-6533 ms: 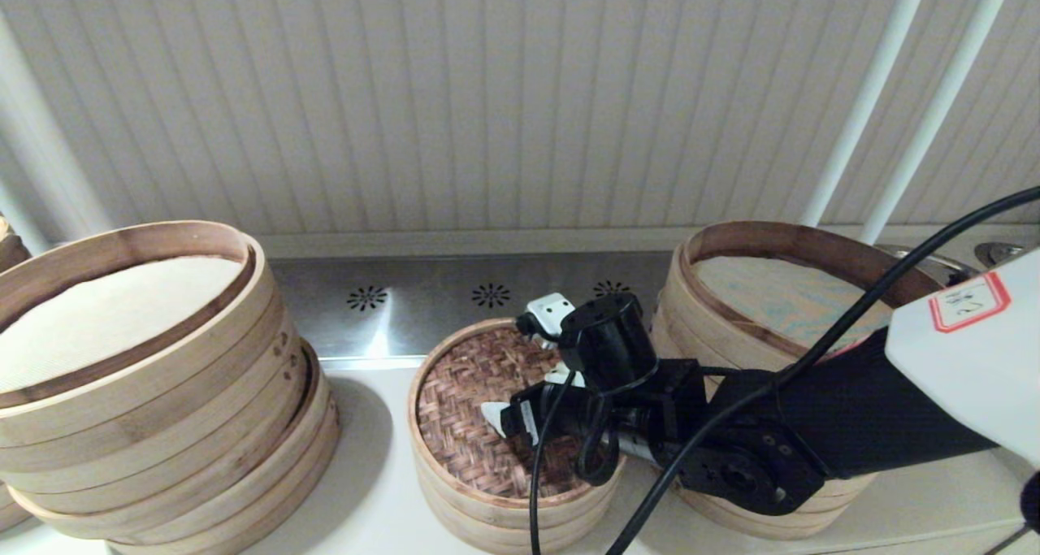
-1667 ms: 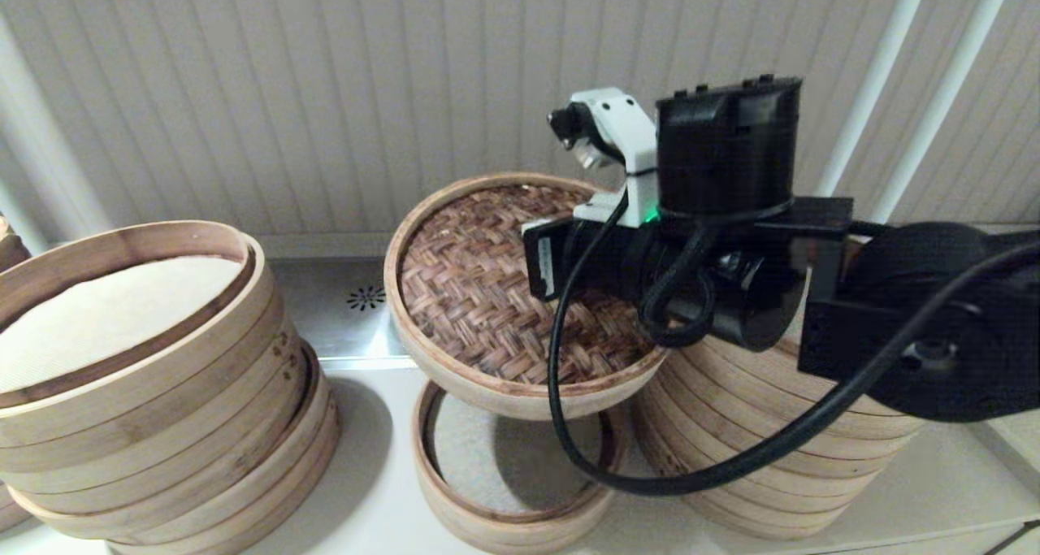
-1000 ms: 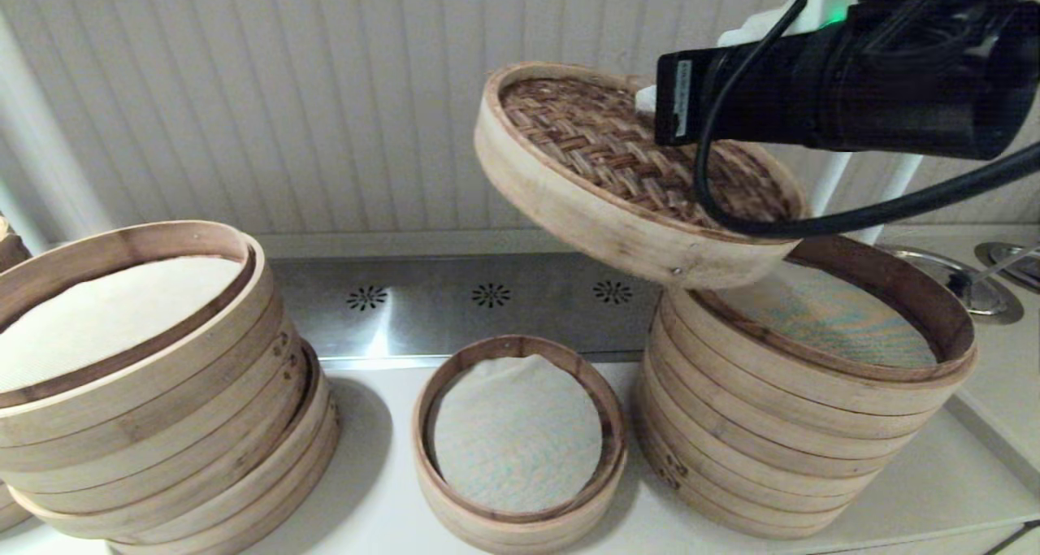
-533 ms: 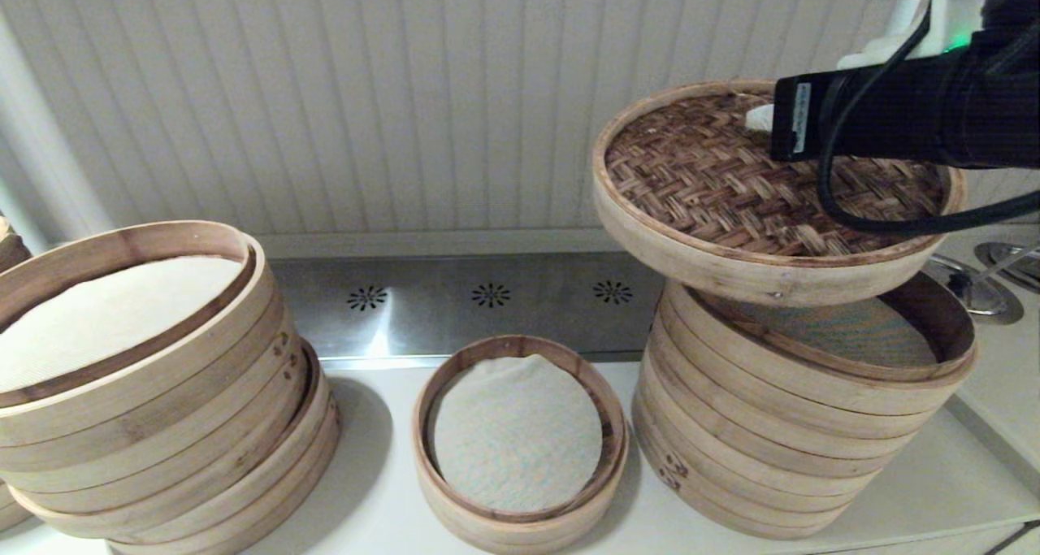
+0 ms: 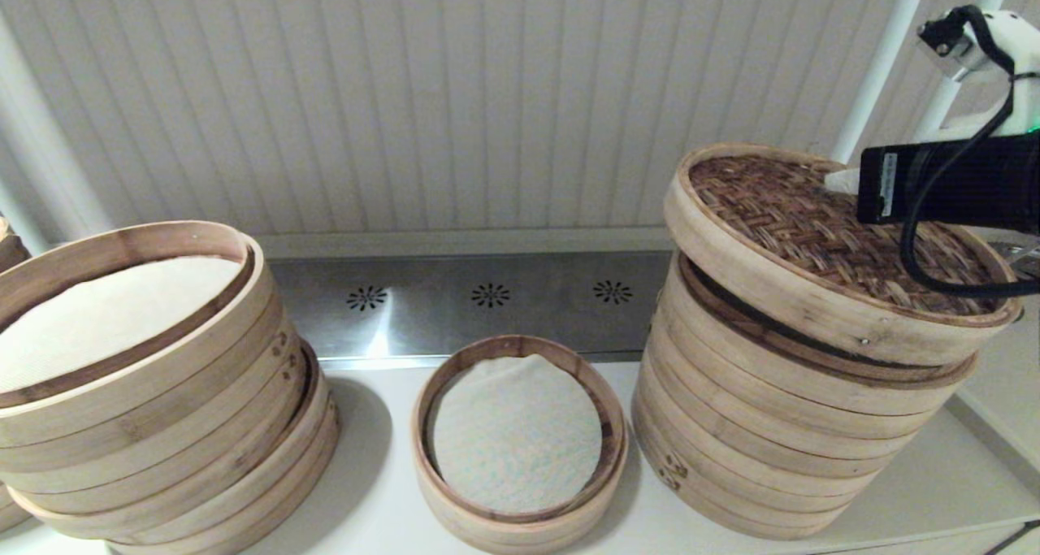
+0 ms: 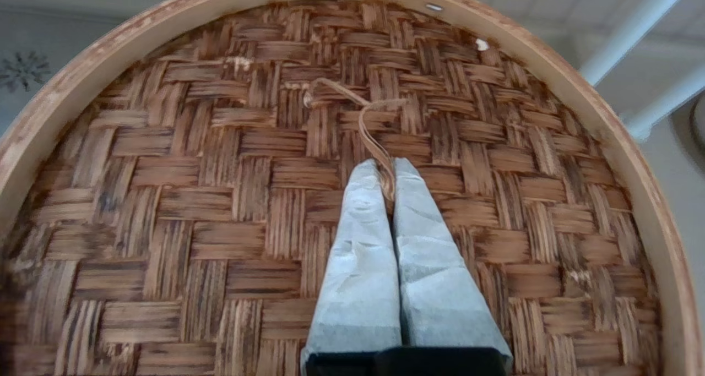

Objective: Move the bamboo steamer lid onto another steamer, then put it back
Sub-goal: Put the steamer

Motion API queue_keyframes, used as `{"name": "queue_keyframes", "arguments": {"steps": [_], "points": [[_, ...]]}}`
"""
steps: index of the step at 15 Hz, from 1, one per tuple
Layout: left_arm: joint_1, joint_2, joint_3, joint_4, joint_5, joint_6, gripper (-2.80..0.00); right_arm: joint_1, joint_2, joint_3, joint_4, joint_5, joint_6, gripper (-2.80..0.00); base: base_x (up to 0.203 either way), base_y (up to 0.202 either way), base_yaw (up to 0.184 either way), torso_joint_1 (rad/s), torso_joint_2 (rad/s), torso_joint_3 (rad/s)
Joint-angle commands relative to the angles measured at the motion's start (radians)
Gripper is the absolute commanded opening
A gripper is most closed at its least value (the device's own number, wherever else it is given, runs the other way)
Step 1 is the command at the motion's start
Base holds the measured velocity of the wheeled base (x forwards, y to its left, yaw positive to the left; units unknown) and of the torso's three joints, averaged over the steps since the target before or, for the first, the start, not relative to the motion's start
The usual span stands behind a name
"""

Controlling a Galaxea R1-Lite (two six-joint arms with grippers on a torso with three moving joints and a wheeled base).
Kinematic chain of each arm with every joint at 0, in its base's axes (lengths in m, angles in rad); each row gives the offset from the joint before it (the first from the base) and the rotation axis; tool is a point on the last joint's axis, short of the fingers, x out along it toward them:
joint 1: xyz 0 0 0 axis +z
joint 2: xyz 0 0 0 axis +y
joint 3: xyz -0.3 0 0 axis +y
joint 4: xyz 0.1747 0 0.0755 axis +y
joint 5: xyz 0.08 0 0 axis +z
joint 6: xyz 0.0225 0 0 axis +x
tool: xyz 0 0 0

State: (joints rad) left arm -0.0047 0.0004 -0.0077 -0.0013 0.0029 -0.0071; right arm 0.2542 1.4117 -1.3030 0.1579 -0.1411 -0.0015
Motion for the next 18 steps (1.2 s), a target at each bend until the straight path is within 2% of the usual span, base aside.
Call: {"name": "queue_keyframes", "arguments": {"steps": [1,6,13,18], "points": [[0.000,0.000,-0.001,0.000,0.000,-0.001,-2.80,-0.014,-0.022,0.072,-0.002,0.008,0.004,-2.80,0.000,0.000,0.000,0.000,0.00,0.000],[0.000,0.000,0.000,0.000,0.000,-0.001,-2.80,-0.021,0.034,0.111,-0.115,0.009,0.000,-2.80,0.000,0.000,0.000,0.000,0.00,0.000],[0.000,0.000,0.000,0.000,0.000,-0.001,-2.80,-0.042,0.079,0.093,-0.116,0.012,-0.001,-2.80,0.000,0.000,0.000,0.000,0.00,0.000],[0.000,0.000,0.000,0.000,0.000,-0.001,-2.80,-0.079,0.079,0.075,-0.116,0.055,0.000,-2.80,0.000,0.000,0.000,0.000,0.00,0.000]]}}
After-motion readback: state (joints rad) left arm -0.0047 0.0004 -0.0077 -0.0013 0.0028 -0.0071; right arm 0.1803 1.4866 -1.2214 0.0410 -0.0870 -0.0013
